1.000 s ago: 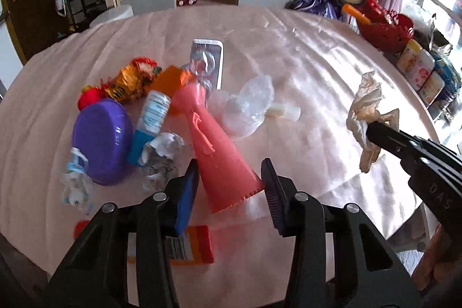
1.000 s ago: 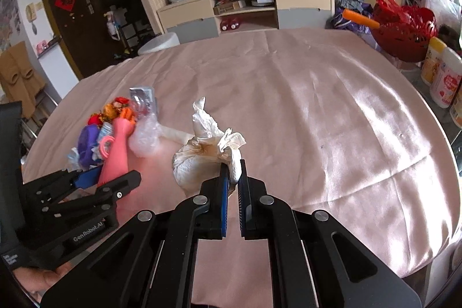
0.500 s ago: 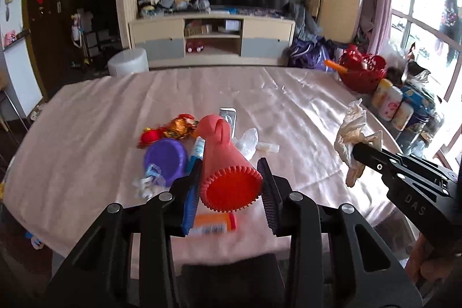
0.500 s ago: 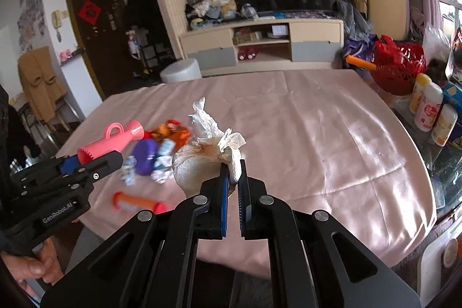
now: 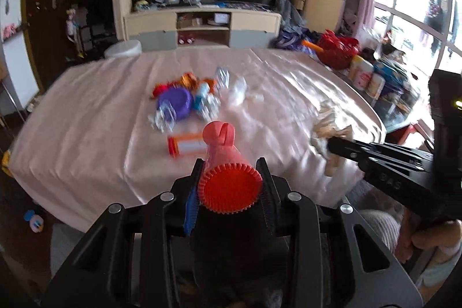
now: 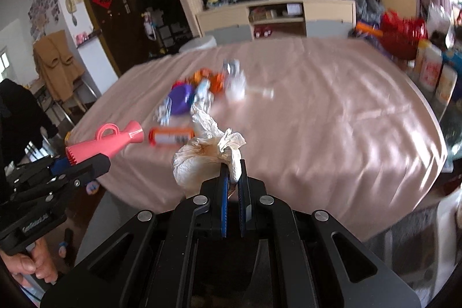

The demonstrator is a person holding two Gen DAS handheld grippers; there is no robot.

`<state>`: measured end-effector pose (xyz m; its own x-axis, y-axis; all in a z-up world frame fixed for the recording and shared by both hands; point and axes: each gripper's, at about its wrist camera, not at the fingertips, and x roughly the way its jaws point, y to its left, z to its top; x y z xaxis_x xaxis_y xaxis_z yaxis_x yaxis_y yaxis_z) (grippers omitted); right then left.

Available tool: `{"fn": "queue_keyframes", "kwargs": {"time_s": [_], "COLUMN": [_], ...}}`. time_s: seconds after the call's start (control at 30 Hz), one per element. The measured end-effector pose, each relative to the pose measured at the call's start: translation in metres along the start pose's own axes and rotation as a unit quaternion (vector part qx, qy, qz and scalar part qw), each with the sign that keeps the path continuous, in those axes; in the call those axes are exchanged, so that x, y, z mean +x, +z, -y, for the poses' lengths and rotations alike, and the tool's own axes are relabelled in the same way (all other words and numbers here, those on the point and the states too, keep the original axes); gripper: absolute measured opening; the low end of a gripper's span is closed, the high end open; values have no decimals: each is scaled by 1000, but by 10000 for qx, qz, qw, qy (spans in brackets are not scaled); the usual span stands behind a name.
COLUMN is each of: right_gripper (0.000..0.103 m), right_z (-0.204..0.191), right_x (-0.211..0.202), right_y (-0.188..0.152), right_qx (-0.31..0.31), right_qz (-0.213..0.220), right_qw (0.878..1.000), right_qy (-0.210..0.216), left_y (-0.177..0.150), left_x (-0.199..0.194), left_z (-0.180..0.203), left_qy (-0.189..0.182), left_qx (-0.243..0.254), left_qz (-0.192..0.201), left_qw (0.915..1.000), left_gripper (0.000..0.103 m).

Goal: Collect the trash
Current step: 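Carry the red cone and tissue down into the black bin and release both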

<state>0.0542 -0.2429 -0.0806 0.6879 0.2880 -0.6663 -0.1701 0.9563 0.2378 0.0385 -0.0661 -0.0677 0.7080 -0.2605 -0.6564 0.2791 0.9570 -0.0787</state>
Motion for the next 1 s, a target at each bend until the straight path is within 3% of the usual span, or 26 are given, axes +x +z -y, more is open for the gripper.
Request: {"fn": "queue_keyframes", "kwargs": {"time_s": [0.17,0.6,0.9,0.93,0.97,1.0], "right_gripper": [8,8,12,20,46,60], "right_z": [-6,-12,-12,-10,-10,-7], "right_x": [19,94,114,115,116,115], "right_y": [-35,-107,-114,-114,-111,-111], "right_qx": [84,284,421,448,480,505], "right_qz": [-410,-1521,-1843,-1862,-1869,-1854], "right_qw": [9991,9879,9819,9814,9812,9813], "right_qy": [29,-135,-78,-83,-78,-89], "left_y": [-45,-132,-143,-142,-141,-140], "left_x": [18,86,109,109,110,108], "left_z": [-10,-33,-37,-39,-39,-41], "left_qy": [-84,-419,-451,-436,-421,-399], "left_qx": [172,-157,-249,-266,-271,-278], "left_qz": [-454,-1447,-1787,-1788,-1788,-1769], "left_qw": [9988,9885,9825,9826,9826,9830], "left_gripper": [35,35,35,35,38,47]}}
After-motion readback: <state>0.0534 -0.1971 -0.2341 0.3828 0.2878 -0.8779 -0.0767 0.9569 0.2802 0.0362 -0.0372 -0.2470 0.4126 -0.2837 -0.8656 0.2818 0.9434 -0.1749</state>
